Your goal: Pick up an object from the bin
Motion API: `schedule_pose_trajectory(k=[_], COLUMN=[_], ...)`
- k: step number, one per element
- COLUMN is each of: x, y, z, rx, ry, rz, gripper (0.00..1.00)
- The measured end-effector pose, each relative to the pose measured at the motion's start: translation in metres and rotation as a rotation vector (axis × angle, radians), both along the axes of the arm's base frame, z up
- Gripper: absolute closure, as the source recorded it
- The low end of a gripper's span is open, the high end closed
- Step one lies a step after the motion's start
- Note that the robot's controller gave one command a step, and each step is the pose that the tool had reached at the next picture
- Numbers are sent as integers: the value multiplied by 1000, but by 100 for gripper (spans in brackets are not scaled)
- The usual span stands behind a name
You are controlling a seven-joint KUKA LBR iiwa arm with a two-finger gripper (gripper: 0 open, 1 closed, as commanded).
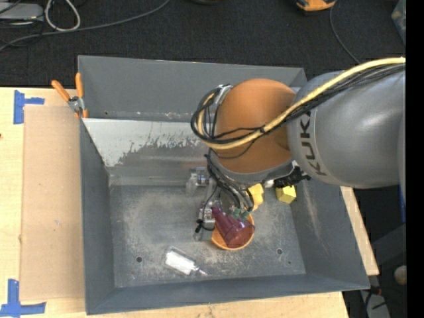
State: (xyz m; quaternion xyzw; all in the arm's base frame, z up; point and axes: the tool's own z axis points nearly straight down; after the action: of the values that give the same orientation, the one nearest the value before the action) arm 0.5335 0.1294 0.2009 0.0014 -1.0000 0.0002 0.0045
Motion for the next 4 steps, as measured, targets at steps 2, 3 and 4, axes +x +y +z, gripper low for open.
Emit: schedule_pose_trajectory(k=[2, 3, 4], x=[-27, -55, -56], y=[0, 14, 10], z=[-88, -93, -99], rx=[2, 3, 0], ry=[-9, -15, -4], rz=[-61, -105, -101], gripper=[0, 0, 0])
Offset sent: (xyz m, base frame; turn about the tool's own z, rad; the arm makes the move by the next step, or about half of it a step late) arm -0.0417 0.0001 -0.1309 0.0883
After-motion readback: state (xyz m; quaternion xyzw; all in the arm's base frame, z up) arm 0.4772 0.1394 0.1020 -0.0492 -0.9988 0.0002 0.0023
